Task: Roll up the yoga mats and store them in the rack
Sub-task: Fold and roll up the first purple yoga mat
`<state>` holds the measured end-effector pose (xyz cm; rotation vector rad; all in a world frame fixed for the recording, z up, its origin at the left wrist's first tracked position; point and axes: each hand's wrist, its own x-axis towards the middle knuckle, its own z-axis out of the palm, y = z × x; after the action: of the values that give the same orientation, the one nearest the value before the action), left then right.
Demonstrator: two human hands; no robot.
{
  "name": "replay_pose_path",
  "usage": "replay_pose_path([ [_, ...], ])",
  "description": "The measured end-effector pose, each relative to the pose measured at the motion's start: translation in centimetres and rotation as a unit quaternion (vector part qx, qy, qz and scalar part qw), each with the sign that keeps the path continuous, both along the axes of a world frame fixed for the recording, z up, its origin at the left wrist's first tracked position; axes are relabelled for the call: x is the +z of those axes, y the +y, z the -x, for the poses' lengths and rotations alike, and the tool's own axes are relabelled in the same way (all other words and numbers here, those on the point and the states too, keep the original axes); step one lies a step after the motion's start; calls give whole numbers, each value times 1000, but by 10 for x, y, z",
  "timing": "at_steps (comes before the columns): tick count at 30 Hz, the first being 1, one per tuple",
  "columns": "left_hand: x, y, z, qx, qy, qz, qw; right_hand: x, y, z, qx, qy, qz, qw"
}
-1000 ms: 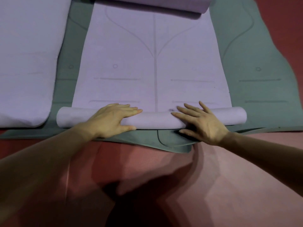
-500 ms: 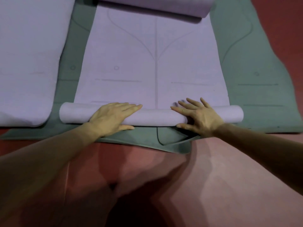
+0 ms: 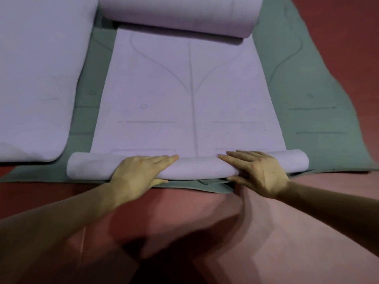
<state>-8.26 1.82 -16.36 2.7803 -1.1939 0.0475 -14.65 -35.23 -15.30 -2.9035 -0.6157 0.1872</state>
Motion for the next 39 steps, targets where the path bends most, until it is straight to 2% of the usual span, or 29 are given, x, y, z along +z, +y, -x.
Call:
replay_pose_path([
  [5,-9,3,-8,17,138,-38,990,-3,-1,-14,10,92,8,996],
  [10,-9,-1,-3,-38,27,-29,998,-4,-6,-34,25,154,33,987],
  [12,-9,-8,-2,-25,36,-16,999,-3,-8,-43,27,169,41,984],
  [16,-7,-12,-19,4,145,-26,989,1,-7,-52,30,156,64,985],
  [21,-3,-14,-38,3,190,-52,980,5,2,-34,-39,76,33,996],
  [23,-1,-15,-46,6,204,-56,977,0,8,-26,-37,49,46,997],
  [26,3,-17,-51,1,185,-80,979,0,10,-33,-35,72,58,995],
  [28,4,-18,-50,6,139,-94,986,3,8,-44,-30,93,56,994],
  [31,2,-18,-42,63,83,-56,993,6,3,-59,-26,144,55,988],
  [33,-1,-15,-35,85,74,-57,992,8,2,-67,-25,179,55,982],
  [35,-3,-13,-37,61,69,-73,993,10,0,-75,-22,196,59,979],
  [39,-2,-18,-54,46,86,-76,992,12,-1,-89,-9,183,77,980],
])
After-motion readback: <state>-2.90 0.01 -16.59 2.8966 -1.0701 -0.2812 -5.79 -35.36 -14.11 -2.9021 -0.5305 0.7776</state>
